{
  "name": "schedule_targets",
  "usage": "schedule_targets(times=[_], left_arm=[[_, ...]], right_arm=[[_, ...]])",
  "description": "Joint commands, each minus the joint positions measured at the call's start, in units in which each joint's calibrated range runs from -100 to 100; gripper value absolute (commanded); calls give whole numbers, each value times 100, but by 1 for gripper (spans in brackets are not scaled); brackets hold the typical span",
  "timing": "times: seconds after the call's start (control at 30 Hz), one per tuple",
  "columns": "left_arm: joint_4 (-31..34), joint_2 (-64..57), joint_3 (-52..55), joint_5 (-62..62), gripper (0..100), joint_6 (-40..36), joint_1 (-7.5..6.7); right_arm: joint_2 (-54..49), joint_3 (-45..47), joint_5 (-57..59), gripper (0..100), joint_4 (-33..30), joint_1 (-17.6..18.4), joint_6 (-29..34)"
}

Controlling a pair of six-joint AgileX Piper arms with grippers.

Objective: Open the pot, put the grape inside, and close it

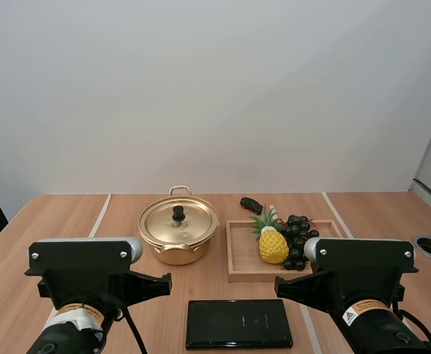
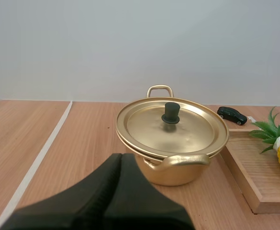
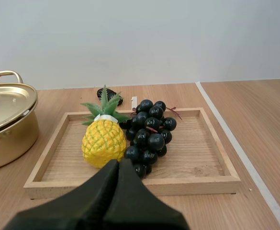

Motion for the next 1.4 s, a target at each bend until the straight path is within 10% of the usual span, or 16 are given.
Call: schedule_targets(times=[0.0, 0.53, 0.73, 1.37], left_arm=[[0, -29, 5, -67, 0, -52, 6], [0, -29, 5, -953, 0, -52, -134], [0, -29, 5, -1748, 0, -52, -134], [0, -29, 5, -2038, 0, -52, 177]], right_arm=[[-36, 0, -58, 0, -17, -28, 0], [-36, 0, -106, 0, -17, -28, 0], [-36, 0, -2268, 0, -17, -28, 0], [-36, 0, -3633, 0, -6, -28, 0]])
